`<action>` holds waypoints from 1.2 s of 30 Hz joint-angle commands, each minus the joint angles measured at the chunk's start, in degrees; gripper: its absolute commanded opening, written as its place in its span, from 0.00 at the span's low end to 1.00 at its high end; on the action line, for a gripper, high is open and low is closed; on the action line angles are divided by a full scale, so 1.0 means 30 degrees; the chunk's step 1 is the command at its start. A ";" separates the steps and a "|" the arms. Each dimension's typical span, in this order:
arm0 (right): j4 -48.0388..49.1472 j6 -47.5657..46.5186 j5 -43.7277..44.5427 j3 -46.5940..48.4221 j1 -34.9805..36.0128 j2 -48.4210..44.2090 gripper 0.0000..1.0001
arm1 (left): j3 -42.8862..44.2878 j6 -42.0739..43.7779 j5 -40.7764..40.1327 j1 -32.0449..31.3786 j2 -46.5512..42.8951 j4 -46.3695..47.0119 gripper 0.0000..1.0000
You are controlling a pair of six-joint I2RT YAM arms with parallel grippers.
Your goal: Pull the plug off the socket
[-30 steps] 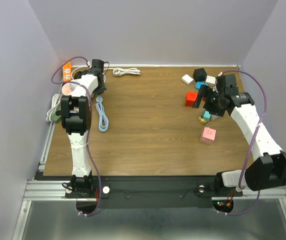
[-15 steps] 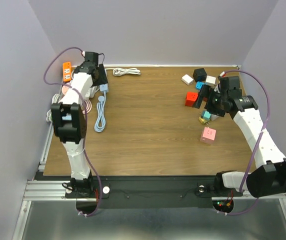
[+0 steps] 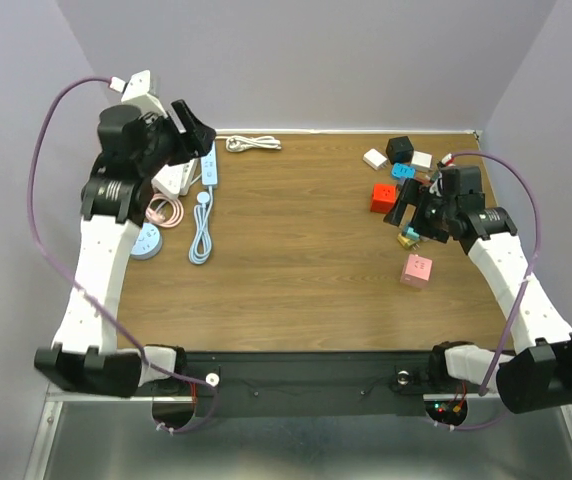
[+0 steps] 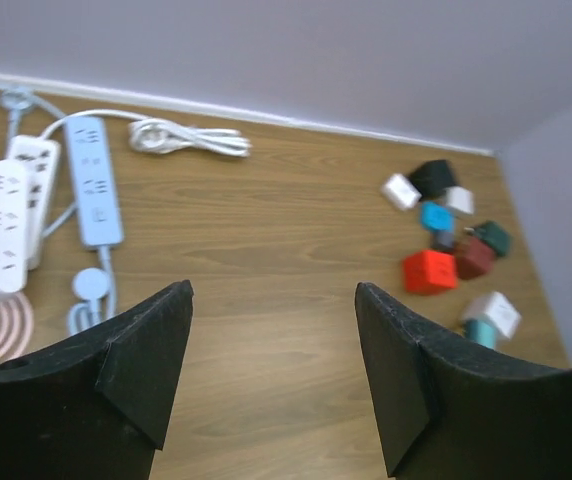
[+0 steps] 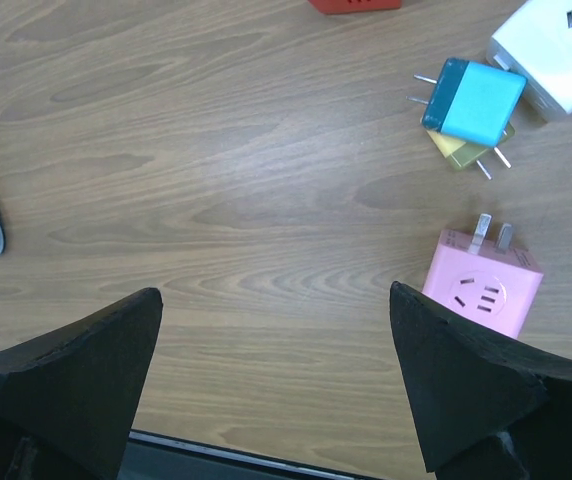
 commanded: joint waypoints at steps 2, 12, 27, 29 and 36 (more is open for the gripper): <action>0.1475 0.0524 -0.0012 -0.0468 0.0186 -0.1319 1.00 | -0.1831 -0.1444 0.4074 -0.0191 -0.4690 0.5301 0.77; 0.1592 0.1286 0.0661 -0.1143 0.0186 -0.3077 1.00 | -0.3030 -0.2497 0.6124 -0.0338 -0.6714 0.6971 0.82; 0.1973 0.2018 0.2712 -0.2666 0.0186 -0.6036 1.00 | -0.3706 -0.2734 0.5981 -0.0690 -0.7565 0.8086 0.83; 0.2003 0.2018 0.2887 -0.2754 0.0186 -0.6183 1.00 | -0.3706 -0.2675 0.5835 -0.0661 -0.7594 0.8144 0.83; 0.2091 0.2105 0.3526 -0.2579 0.0157 -0.6125 1.00 | -0.3646 -0.2498 0.5632 -0.0690 -0.7535 0.7940 0.84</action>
